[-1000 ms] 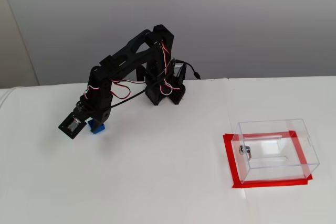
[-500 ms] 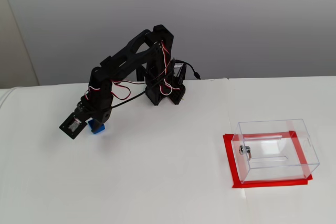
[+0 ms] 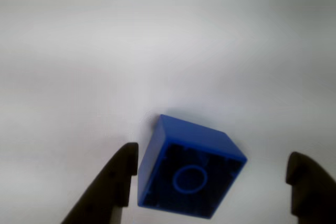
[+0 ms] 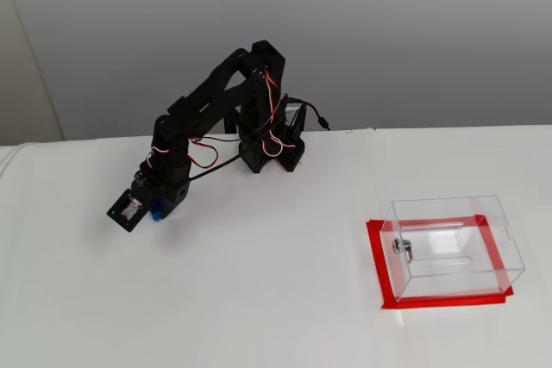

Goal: Pick the blue lego brick and place it into the transparent box

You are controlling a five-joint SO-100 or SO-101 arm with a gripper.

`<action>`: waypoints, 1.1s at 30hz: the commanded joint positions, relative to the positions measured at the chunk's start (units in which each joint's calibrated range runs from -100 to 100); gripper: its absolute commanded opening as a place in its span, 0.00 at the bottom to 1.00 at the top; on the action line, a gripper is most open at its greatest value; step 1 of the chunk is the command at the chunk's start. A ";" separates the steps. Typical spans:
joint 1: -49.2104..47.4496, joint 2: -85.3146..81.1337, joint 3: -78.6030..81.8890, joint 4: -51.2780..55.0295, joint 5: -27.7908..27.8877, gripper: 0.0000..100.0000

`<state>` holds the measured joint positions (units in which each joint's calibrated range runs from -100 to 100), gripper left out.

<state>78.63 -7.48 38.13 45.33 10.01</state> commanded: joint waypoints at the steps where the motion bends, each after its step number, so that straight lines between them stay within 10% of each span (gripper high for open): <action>1: 0.37 -0.79 0.93 -0.60 -0.05 0.31; 33: 0.44 -0.45 1.56 -0.60 -0.05 0.22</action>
<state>78.63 -7.57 39.81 45.33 10.01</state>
